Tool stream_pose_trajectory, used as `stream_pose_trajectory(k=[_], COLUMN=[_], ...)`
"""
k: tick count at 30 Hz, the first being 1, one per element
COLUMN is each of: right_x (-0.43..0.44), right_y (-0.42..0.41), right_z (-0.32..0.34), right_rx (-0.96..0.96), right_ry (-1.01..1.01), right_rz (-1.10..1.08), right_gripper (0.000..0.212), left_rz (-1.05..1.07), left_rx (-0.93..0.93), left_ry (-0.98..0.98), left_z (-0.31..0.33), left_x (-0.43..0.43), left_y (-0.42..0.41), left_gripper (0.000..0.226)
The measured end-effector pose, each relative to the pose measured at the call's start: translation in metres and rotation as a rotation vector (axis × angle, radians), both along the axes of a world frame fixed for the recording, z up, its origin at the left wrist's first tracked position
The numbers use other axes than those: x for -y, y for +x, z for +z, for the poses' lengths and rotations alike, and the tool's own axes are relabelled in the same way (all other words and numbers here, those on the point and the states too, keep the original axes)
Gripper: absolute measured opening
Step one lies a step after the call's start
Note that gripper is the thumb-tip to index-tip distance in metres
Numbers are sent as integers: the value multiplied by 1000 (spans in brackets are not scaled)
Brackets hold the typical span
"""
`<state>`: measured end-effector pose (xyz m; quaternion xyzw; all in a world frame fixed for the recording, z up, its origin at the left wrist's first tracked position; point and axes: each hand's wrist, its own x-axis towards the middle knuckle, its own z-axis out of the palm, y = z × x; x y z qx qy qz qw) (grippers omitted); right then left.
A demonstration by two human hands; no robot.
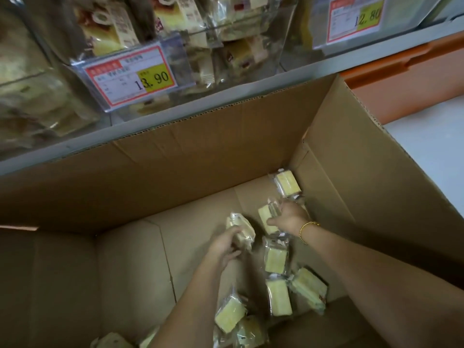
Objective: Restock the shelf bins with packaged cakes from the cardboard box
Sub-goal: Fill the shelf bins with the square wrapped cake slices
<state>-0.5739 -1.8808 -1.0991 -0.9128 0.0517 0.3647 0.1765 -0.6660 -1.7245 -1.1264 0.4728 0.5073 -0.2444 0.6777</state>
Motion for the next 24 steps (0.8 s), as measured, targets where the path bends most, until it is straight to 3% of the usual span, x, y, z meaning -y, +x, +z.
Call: stream_pose_trajectory(k=[2,4,9,11,14,18,22,24], right_x=[-1,-10,-48,-56,-57,-51,-51,-49], right_y=[5,11,14,9,2,-10,-37,-49], right_z=[15,36,113,147,188,224,248,254], right_rx=[-9,-4,1,25,-79,-261,-300,-358], right_ry=[96,245,449,569,769,1085,1173,1216], right_rz=[-68,-116,83,112,98,17,0,-23], right_gripper=[28,33,52,53,36,8,54,61], left_rz=[137,227,185,199,211,239,154,113], left_rx=[109,217,490,605,712,806,945,1026], left_ry=[-236,-373,-488,-527,-565,-563,-591,-620], left_z=[19,38,107,136,169,201,228,242], left_x=[-24,-45,-76,-85,-95,-102,-98,-90], left_y=[-8,-12,-8,-12,-25,-46,-59,-61], left_gripper=[19,31,78,65,53,74,63,49])
